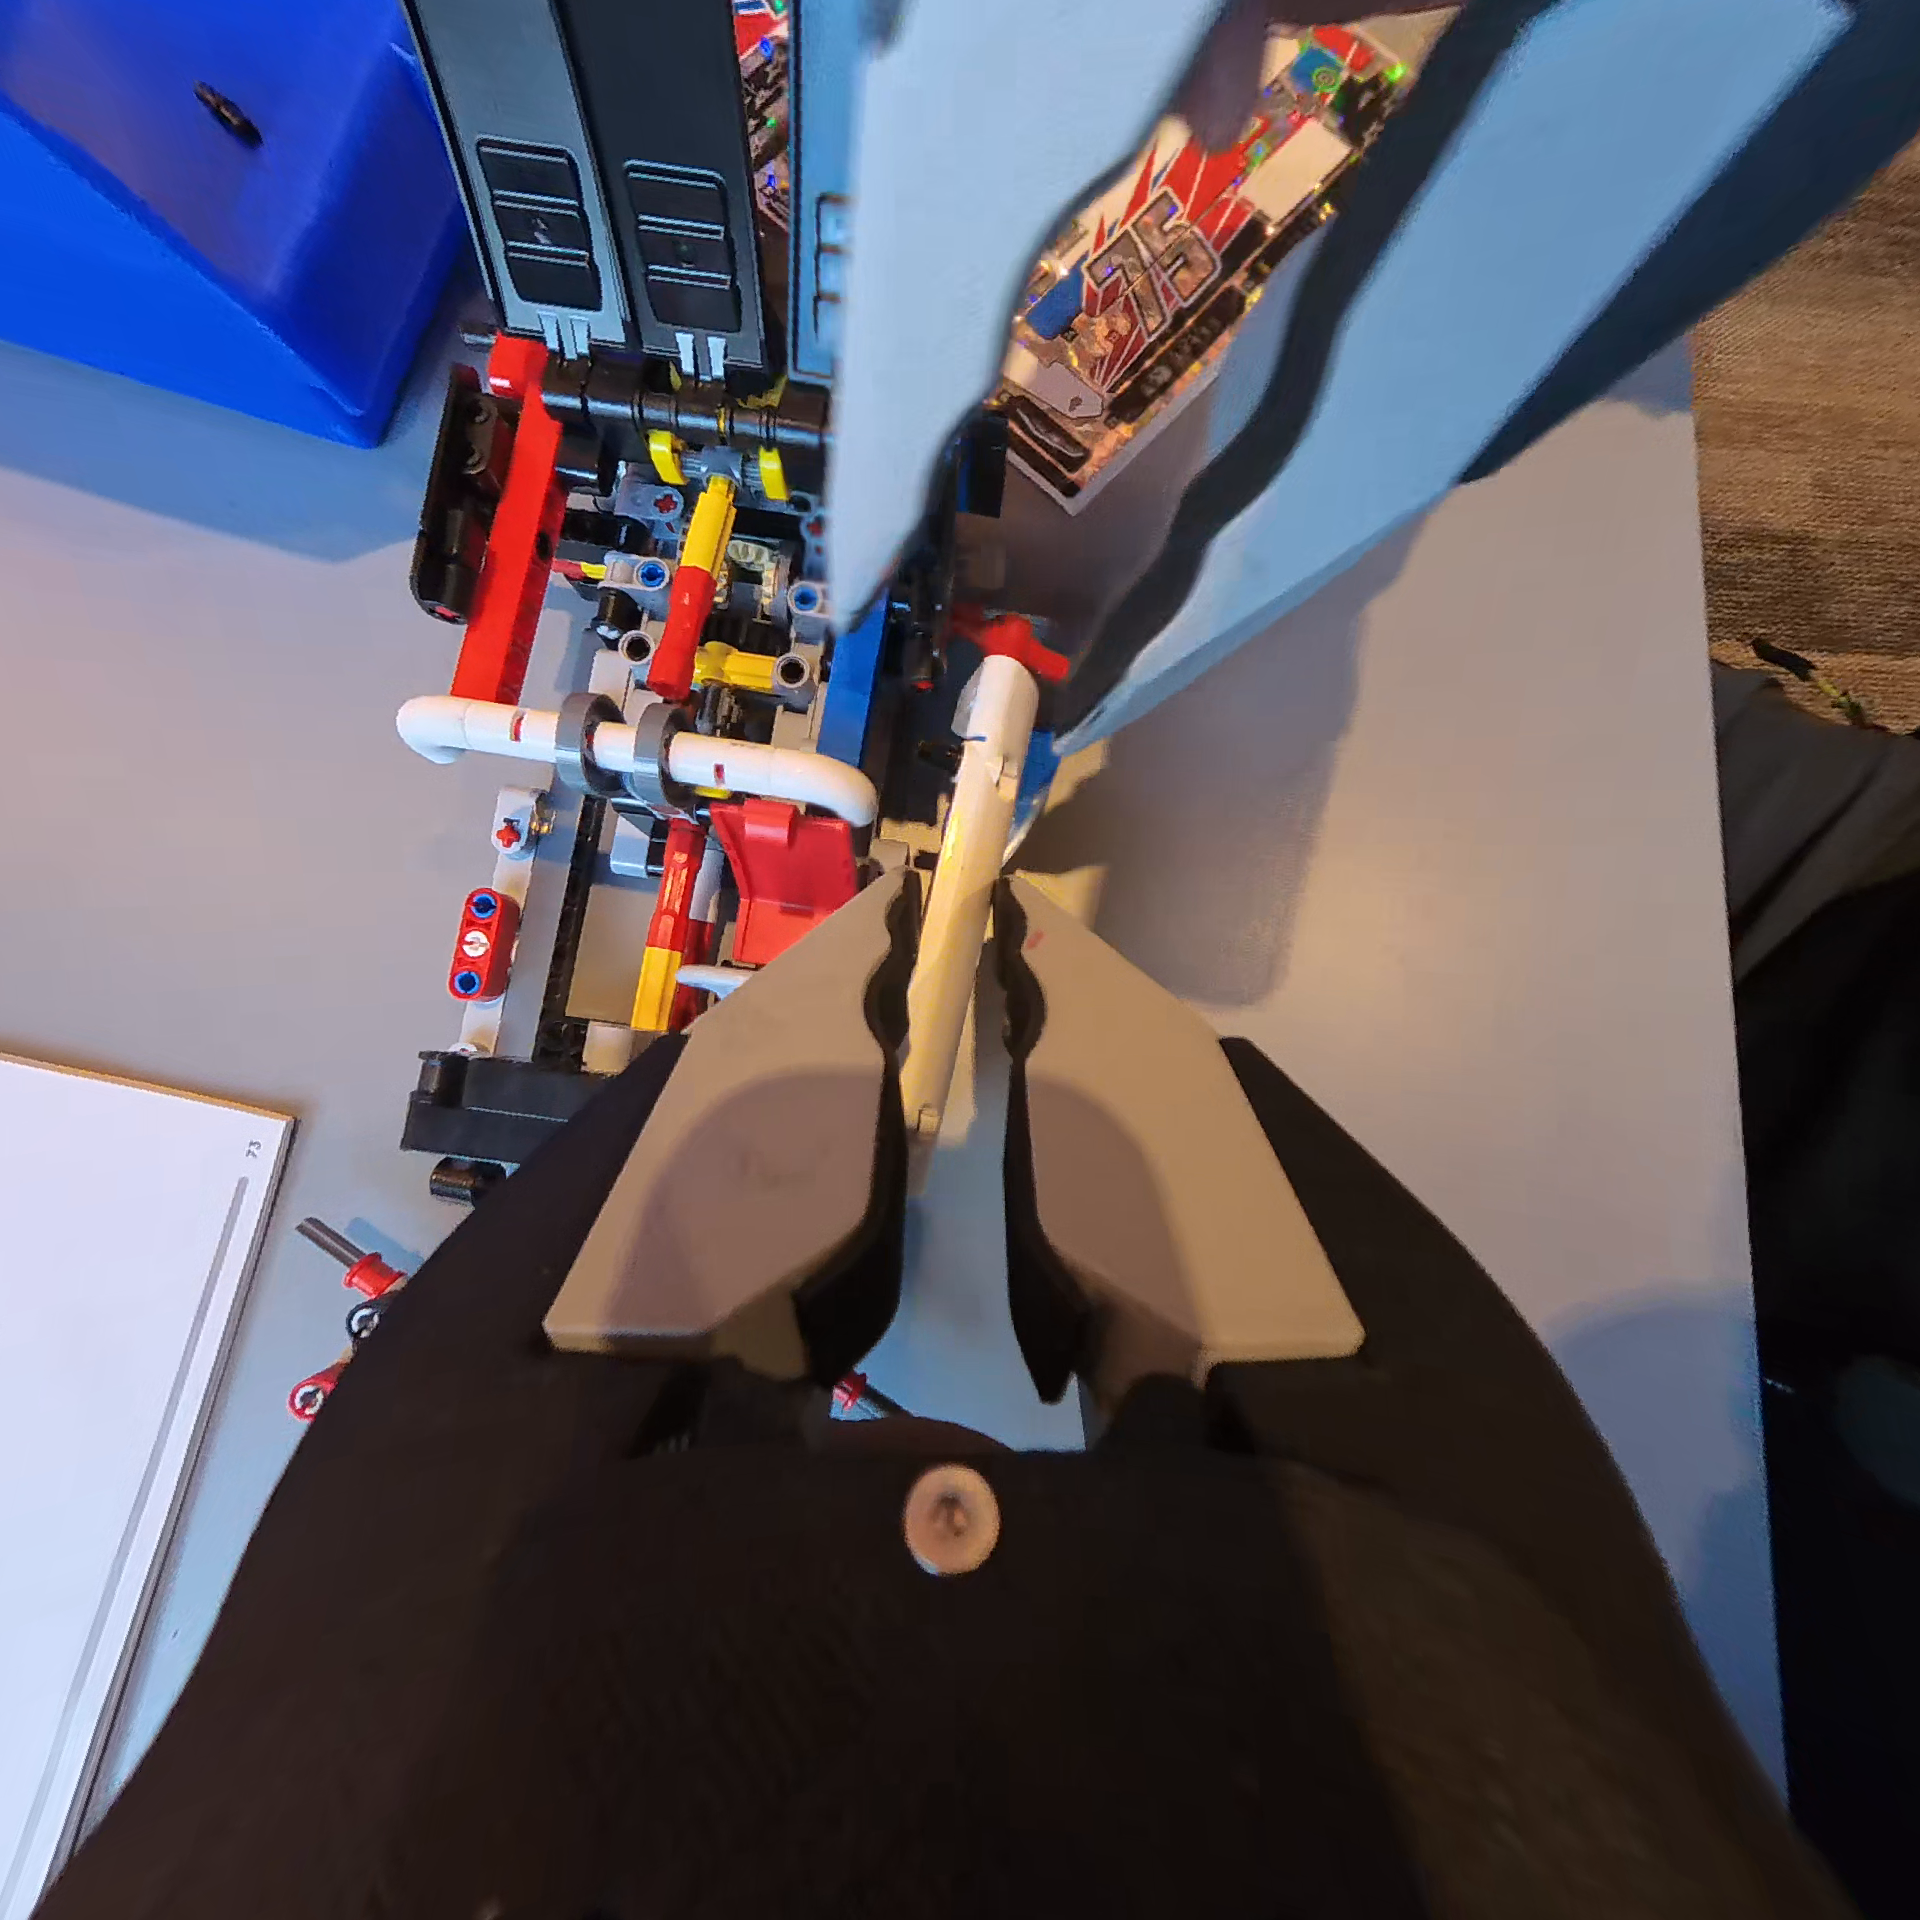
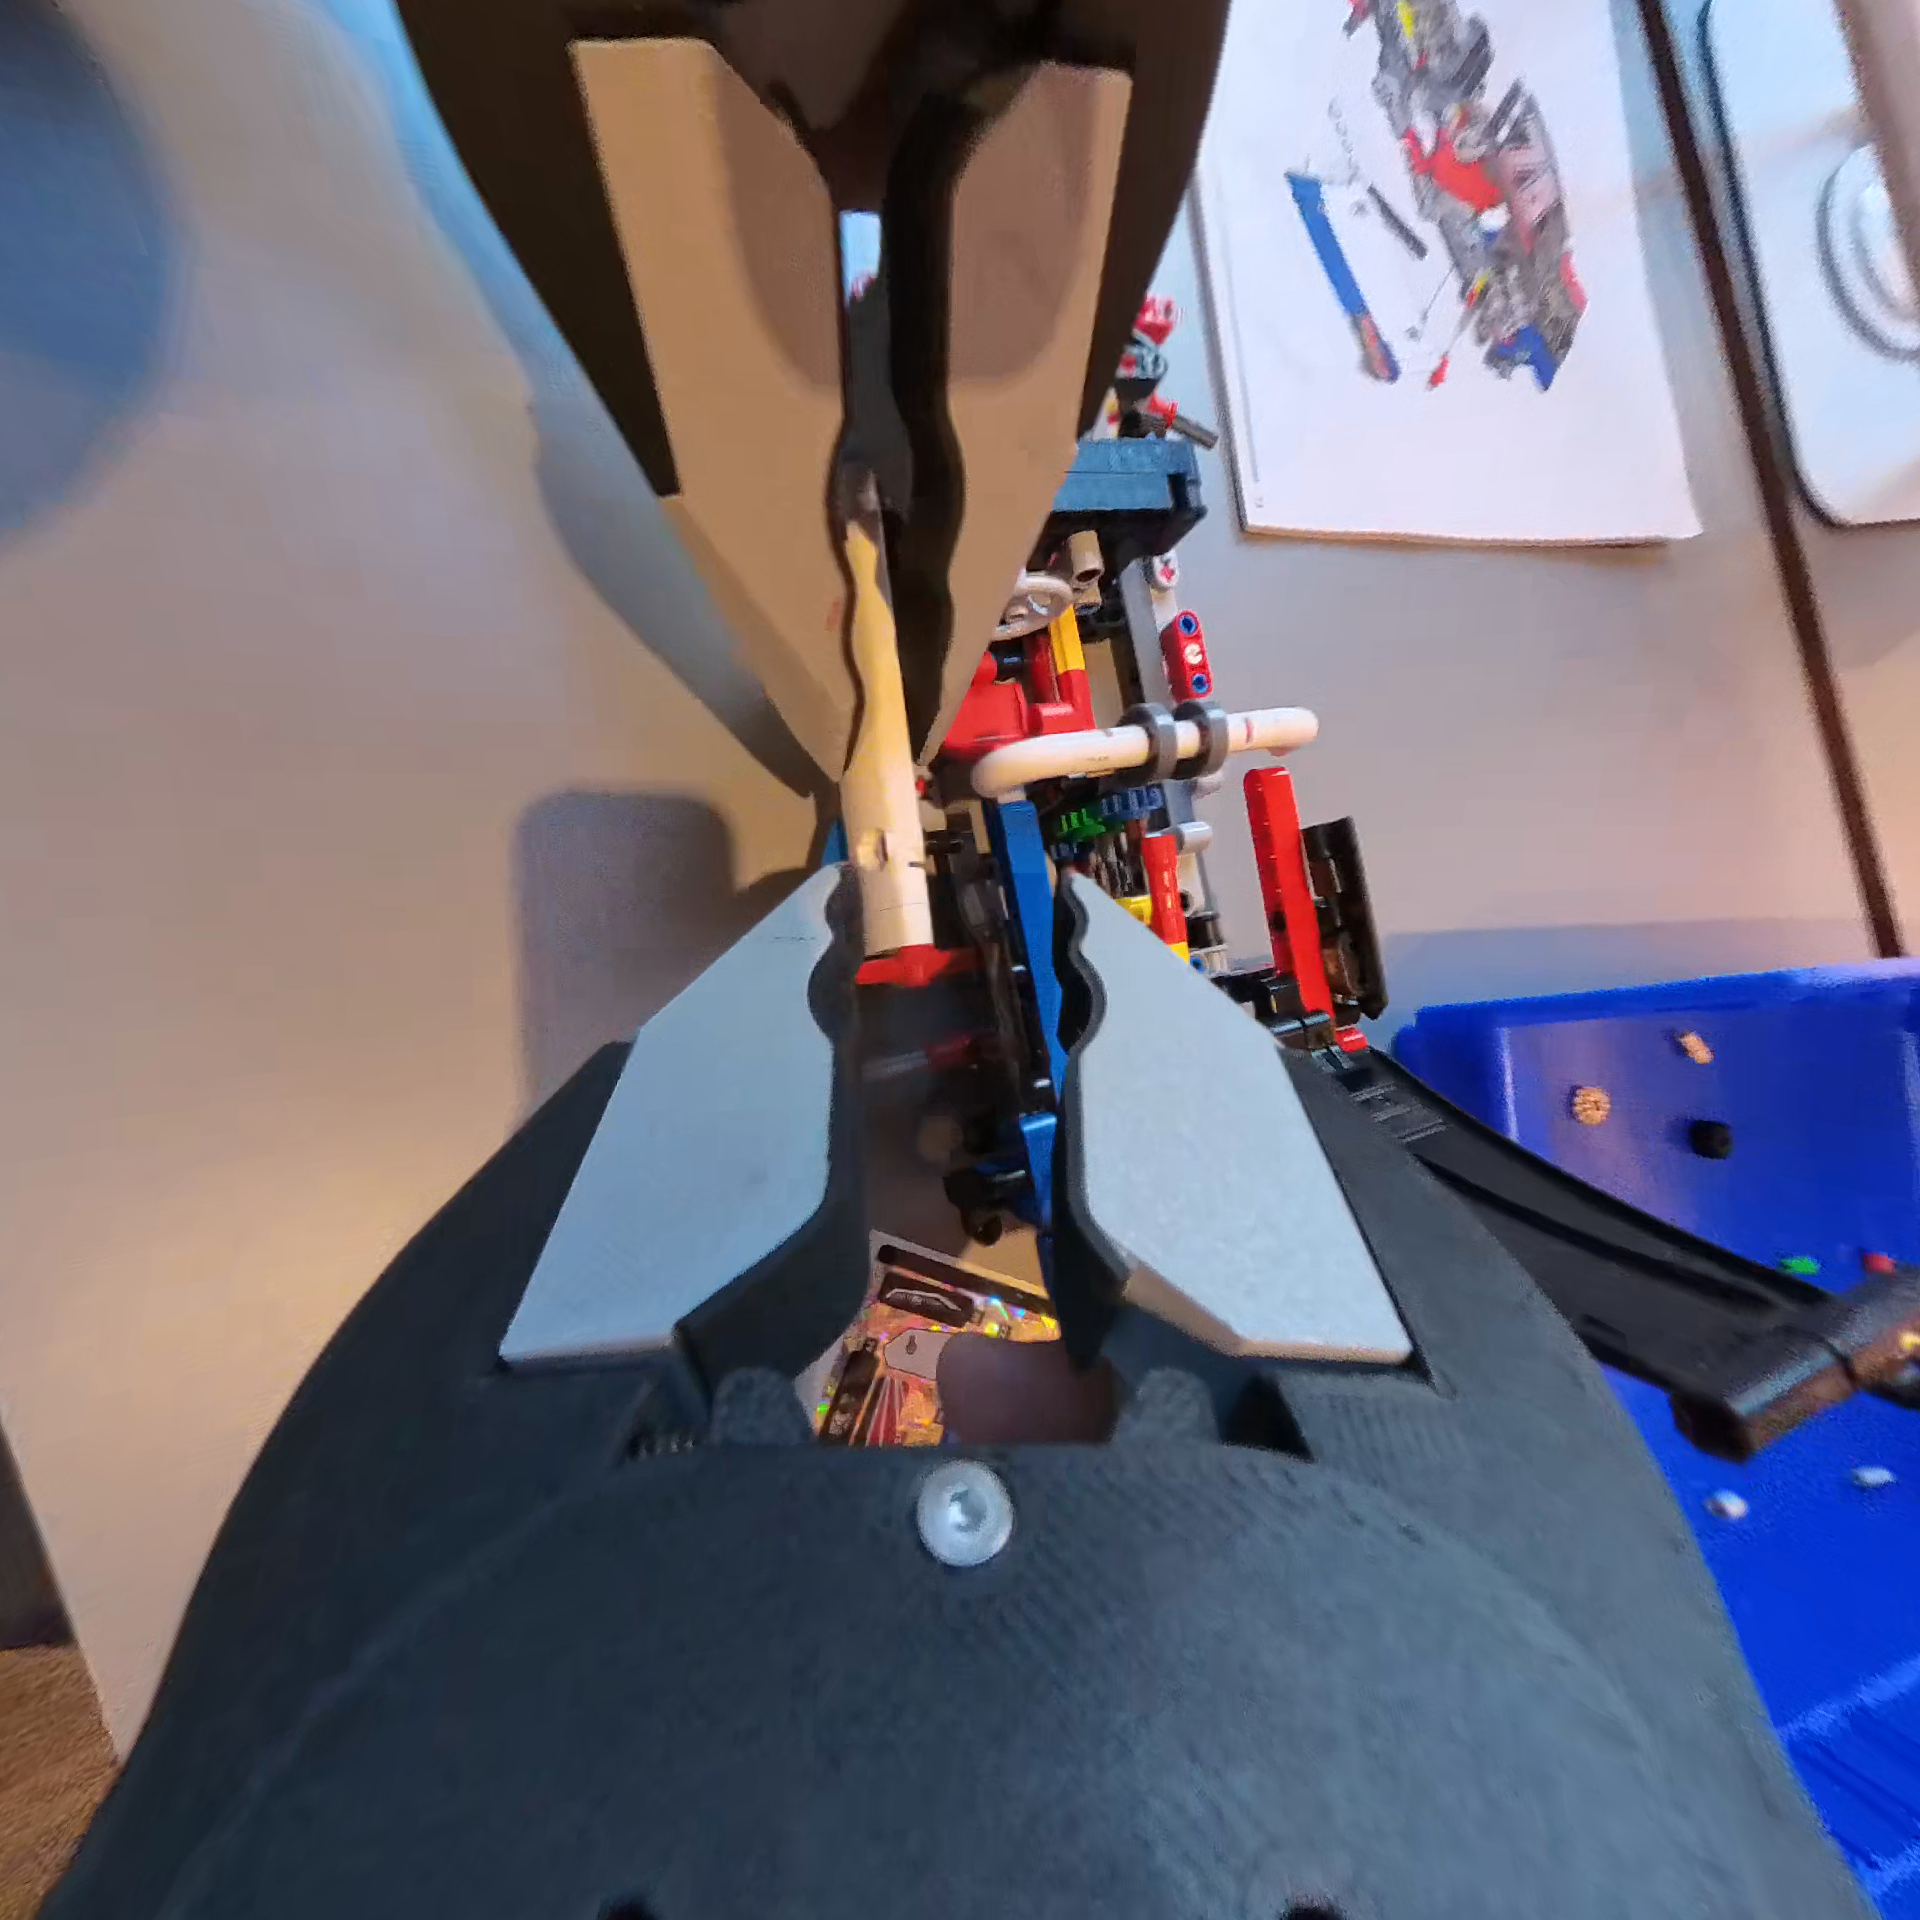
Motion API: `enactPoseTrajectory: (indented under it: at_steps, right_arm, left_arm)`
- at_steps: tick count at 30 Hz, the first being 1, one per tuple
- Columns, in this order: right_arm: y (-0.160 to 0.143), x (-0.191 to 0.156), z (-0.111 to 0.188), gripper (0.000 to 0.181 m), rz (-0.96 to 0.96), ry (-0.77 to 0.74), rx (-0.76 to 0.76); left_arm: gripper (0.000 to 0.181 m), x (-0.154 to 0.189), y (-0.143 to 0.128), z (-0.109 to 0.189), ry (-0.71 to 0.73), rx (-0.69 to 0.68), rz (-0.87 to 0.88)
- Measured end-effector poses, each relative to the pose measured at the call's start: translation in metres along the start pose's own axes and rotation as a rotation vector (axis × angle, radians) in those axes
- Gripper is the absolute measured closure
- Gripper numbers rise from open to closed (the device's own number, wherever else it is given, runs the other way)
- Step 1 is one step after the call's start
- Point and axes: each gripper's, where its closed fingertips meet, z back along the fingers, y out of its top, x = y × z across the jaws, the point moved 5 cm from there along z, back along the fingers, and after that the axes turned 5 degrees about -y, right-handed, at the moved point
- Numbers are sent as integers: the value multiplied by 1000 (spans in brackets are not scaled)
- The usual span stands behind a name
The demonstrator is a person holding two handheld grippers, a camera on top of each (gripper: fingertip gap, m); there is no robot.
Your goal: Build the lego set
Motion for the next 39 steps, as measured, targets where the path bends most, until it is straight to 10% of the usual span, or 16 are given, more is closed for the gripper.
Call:
enactPoseTrajectory:
  at_steps: [18, 39]
  right_arm:
    - [-5, 7, 6, 176, 33, -112, -59]
    - [-17, -31, 4, 157, 82, -250, -45]
  left_arm:
    - [171, 1, 0, 0, -14, 0, 10]
    - [175, 12, -4, 0, -82, -29, -43]
